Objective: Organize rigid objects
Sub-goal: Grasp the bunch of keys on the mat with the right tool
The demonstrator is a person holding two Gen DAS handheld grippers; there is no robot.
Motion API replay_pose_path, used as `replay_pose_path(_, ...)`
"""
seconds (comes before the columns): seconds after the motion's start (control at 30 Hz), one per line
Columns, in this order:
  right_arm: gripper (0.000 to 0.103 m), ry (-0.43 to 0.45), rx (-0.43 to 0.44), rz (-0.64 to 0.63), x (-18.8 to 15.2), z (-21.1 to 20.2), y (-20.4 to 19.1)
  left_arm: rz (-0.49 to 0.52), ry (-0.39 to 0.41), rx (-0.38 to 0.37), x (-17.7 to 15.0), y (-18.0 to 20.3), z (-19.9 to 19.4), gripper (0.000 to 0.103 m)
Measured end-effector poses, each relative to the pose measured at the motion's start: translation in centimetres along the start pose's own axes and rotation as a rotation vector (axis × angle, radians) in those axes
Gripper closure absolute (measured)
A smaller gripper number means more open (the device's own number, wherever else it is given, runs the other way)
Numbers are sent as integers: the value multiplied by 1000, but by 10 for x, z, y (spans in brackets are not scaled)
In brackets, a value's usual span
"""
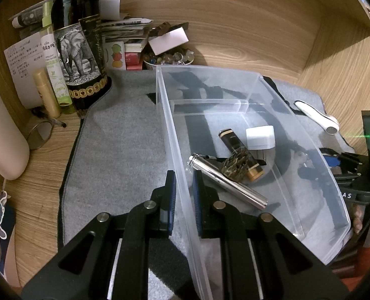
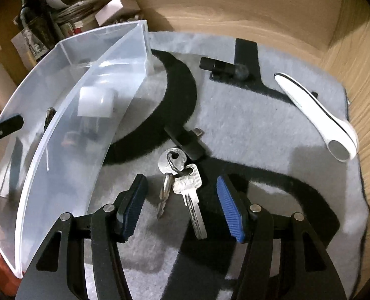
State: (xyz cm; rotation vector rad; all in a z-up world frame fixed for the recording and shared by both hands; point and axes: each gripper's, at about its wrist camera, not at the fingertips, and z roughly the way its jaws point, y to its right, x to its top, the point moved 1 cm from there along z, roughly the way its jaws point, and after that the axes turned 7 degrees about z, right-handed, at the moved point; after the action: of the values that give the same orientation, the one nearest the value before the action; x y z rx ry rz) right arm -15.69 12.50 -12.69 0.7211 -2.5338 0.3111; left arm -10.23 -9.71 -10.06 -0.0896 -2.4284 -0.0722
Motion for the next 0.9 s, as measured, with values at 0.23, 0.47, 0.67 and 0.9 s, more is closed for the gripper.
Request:
replay_pose_path(0.23,80,48,-40,-33,-6,-5,-4,1,1,2,0,0,0,90)
replay_pose_path(0.47,81,66,-14,-13,-3,-10,-1,1,1,4,-1,0,0,90)
replay_pose_path(0.67,81,115,-7,0,3,-27,-1,1,1,3,-1,0,0,90)
replay_pose_path(0.9,81,187,-13,-5,15,-53,-2,0,0,2,-1,0,0,90)
